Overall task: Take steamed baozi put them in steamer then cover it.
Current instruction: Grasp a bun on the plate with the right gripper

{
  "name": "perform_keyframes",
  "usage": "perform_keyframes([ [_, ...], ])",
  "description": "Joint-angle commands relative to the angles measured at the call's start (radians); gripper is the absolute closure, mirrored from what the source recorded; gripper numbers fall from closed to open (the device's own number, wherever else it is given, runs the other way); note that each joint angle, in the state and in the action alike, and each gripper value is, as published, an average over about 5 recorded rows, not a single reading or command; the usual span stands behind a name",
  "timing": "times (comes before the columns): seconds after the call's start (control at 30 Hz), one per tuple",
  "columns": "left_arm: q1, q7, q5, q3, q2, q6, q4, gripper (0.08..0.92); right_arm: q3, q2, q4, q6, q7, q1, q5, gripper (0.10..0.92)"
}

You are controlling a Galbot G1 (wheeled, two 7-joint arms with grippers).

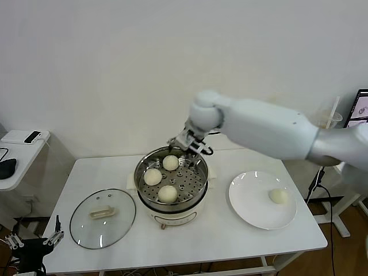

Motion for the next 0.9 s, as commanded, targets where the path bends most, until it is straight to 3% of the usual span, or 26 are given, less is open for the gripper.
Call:
perform_keyframes([
  [0.03, -0.008, 0.001, -0.006, 0.002, 0.028, 0.004, 0.002, 0.177, 0.006, -0.283, 0.036, -0.281, 0.022, 0.022, 0.079, 0.203],
  [0.27, -0.02, 0.002, -0.016, 0.016, 0.047, 0.007, 0.0, 0.177, 0.039, -0.463, 0.035, -0.256, 0.007, -0.133, 0.004, 0.203],
  [0.47, -0.028, 0.001, -0.014, 0.036, 0.051, 0.006, 0.009, 0.177, 0.148, -0.554, 0.01, -0.132, -0.072, -0.291, -0.068, 0.203],
  [0.9, -0.024, -0.004, 0.015, 0.066, 0.035, 0.002, 0.014, 0.177, 0.431, -0.529, -0.13, -0.044, -0.07, -0.644, -0.23, 0.203],
])
